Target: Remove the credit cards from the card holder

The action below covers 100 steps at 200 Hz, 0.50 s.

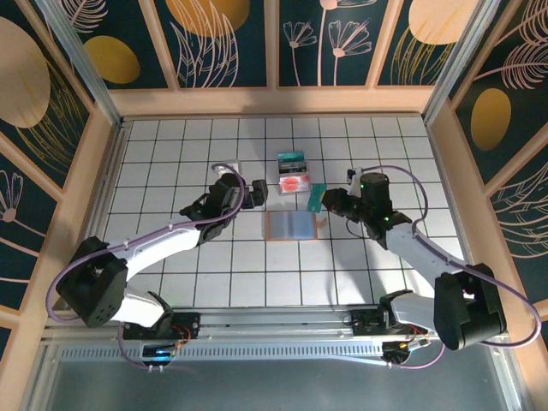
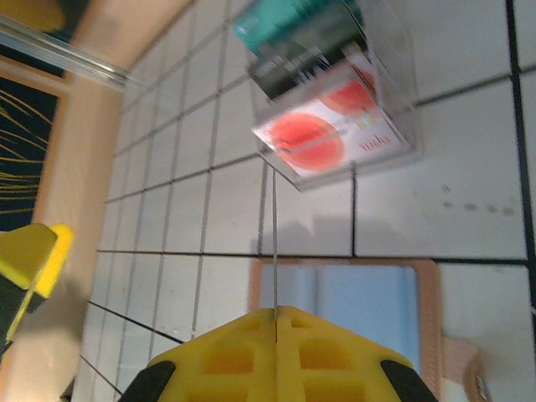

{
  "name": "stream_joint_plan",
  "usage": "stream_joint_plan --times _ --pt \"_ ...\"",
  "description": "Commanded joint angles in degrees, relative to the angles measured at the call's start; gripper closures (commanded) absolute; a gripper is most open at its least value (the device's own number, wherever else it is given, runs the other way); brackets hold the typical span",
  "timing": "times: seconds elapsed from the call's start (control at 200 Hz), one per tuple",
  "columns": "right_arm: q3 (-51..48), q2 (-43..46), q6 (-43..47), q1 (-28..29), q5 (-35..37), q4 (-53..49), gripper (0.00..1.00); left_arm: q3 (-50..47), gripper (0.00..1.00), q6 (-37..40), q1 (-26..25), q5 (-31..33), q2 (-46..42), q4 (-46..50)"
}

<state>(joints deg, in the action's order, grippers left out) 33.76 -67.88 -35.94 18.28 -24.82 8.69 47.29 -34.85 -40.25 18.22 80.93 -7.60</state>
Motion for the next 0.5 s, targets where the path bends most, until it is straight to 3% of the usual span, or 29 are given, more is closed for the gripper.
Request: stream_joint_plan --times 0.0,0.495 --pt "-1.56 3.31 -1.35 -0.57 1.35 10.42 1.00 -0.20 0.01 -0.47 0.52 -8.79 -1.21 -7.95" --pt "-2.47 4.76 -2.77 -0.53 -6.05 28.44 1.00 3.60 0.01 2.25 1.17 -27.81 1.36 -17.76"
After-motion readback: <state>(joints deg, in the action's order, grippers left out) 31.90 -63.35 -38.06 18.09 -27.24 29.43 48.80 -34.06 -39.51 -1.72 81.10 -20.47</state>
